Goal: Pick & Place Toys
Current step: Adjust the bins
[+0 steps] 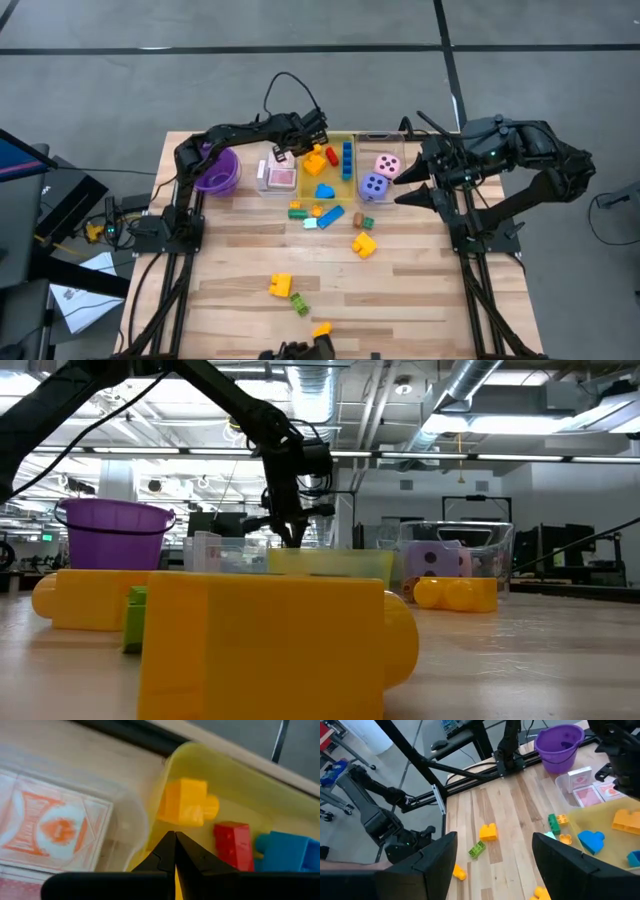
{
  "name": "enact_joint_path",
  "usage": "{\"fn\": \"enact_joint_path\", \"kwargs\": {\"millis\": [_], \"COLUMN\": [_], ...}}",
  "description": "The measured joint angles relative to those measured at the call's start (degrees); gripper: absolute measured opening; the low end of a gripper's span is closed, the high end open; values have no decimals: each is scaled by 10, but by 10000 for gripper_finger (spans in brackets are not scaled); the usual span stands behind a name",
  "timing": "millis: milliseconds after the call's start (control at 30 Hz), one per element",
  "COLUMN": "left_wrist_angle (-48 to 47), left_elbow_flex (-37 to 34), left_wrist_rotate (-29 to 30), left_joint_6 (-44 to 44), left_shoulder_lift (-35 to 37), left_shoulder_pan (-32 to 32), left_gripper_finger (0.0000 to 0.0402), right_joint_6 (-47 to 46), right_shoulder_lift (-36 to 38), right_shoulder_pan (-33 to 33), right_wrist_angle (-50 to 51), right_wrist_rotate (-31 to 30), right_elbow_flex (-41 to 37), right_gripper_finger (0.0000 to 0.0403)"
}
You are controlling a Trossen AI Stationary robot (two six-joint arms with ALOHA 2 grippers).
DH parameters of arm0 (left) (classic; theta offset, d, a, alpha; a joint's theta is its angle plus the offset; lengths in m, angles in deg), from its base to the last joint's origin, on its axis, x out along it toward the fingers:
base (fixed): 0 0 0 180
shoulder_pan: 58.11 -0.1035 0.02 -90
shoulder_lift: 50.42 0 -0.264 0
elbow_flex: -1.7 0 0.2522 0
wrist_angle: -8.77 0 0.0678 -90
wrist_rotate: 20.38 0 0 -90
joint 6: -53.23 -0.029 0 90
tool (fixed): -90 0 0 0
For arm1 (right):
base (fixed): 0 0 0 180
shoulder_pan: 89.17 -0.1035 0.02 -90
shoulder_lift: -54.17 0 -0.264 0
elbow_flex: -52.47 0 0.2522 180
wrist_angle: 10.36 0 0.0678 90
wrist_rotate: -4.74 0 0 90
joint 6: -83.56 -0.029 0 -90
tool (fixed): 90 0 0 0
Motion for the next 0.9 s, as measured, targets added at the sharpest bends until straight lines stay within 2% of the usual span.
{"fn": "enact_joint_path", "kwargs": {"millis": [333,667,900], "left_wrist_angle": [-22,-6,45], "left_elbow_flex": [0,0,0], "left_wrist_rotate": [16,23,16], "left_joint_6": [23,46,-10], "left_shoulder_lift": [-3,-3,15], "left_shoulder_pan": [-2,0,15], "left_gripper_finger": [0,0,0], "right_joint_6": [1,2,1], "right_shoulder_lift": [0,0,0], "right_shoulder_pan": [8,11,11], "right_wrist_angle": [4,4,5], "right_wrist_rotate": [2,2,2], "right_elbow_flex": [0,0,0], "right_gripper_finger": [250,250,250]}}
